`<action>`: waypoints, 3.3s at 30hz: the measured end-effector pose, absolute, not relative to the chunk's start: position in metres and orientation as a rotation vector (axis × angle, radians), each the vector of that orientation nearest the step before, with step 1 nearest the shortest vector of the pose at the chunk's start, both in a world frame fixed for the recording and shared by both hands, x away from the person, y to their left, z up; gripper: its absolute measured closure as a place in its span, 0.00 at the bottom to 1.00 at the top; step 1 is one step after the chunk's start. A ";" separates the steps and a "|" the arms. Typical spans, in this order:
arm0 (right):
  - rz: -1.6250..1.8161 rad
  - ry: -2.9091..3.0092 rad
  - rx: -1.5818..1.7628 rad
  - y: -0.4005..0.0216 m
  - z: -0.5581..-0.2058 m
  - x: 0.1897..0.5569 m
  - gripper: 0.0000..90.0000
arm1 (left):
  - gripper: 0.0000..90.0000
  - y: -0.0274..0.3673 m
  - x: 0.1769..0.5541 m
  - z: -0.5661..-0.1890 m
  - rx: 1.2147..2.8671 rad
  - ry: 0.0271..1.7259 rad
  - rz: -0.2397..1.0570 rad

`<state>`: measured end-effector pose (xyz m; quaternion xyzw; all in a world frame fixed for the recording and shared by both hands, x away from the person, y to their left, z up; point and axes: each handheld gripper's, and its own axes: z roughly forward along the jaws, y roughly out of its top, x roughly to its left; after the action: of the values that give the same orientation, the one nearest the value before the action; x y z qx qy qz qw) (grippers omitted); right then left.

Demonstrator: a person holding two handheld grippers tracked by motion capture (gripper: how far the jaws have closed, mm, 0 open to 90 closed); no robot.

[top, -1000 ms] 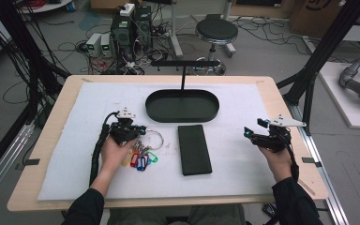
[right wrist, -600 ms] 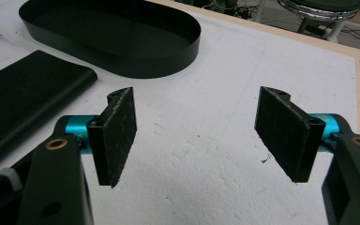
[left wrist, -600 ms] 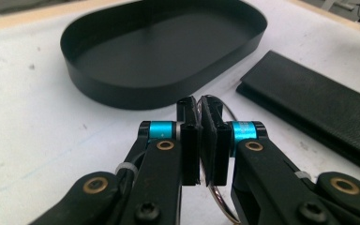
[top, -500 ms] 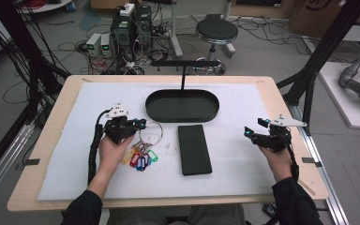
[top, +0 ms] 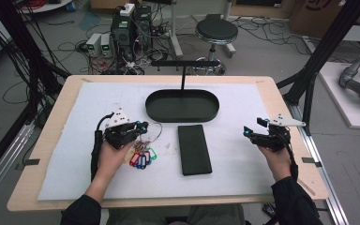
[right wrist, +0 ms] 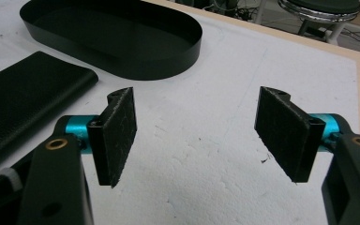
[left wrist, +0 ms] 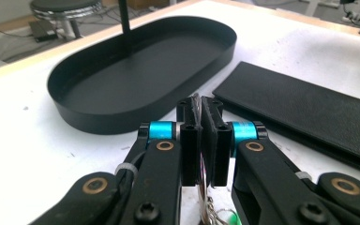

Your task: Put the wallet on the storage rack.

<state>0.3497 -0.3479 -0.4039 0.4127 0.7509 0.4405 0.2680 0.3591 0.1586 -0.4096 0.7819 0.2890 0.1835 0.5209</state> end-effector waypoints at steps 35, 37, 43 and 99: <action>1.189 2.028 1.119 -0.349 -0.405 0.352 0.34 | 0.96 0.163 0.352 -0.393 1.866 0.641 0.455; 1.189 2.028 1.122 -0.349 -0.405 0.352 0.34 | 0.96 0.163 0.351 -0.392 1.863 0.641 0.461; 1.189 2.026 1.121 -0.349 -0.404 0.351 0.34 | 0.96 0.164 0.348 -0.385 1.835 0.627 0.480; 1.193 2.019 1.127 -0.350 -0.405 0.353 0.34 | 0.96 0.161 0.355 -0.326 1.659 0.577 0.560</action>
<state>0.3533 -0.3500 -0.4050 0.4176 0.7478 0.4418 0.2668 0.3547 0.1605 -0.3260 0.7167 0.2495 0.2422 0.6045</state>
